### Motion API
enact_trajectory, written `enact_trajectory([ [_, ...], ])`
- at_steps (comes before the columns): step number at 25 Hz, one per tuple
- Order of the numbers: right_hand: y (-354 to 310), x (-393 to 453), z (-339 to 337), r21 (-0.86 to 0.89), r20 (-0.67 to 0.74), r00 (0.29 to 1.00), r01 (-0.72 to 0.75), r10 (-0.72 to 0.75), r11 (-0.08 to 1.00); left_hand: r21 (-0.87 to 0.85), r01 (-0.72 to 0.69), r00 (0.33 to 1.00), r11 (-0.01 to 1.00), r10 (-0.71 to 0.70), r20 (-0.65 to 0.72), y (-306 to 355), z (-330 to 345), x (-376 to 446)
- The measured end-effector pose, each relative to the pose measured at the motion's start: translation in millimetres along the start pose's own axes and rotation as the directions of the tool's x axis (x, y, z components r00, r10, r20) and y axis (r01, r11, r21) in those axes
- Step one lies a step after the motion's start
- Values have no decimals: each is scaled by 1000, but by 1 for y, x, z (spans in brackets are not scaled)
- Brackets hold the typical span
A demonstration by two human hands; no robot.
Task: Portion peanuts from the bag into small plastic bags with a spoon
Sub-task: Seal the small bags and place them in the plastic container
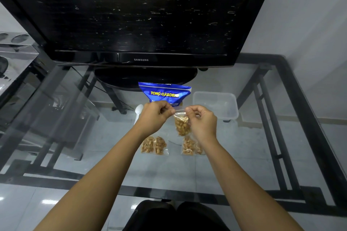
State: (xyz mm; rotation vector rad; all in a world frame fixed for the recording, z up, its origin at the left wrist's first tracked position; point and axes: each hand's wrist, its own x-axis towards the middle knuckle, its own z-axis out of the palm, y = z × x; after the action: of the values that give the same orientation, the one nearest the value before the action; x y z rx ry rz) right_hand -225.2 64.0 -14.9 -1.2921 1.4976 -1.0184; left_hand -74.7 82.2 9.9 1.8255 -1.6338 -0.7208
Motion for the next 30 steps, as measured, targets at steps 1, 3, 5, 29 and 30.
enact_trajectory([
  [1, 2, 2, -1, 7, 13, 1000, -9, 8, 1000, 1, 7, 1000, 1000, -7, -6, -3, -1, 1],
  [3, 4, 6, -2, 51, 91, 995, -44, 39, 998, -71, 48, 998, 996, -51, -32, -10, 1, -1],
  [5, 3, 8, -2, 155, 183, 977, -143, 114, 978, -310, 117, 993, 943, -112, 34, -16, 6, -9],
  [29, 64, 3, -26, -478, 392, 894, 398, -216, 783, -244, 234, 972, 941, -227, 59, -54, 78, -37],
  [30, 62, -1, -28, -460, 393, 890, 409, -232, 788, -320, 221, 973, 921, -185, 140, -51, 78, -35],
])
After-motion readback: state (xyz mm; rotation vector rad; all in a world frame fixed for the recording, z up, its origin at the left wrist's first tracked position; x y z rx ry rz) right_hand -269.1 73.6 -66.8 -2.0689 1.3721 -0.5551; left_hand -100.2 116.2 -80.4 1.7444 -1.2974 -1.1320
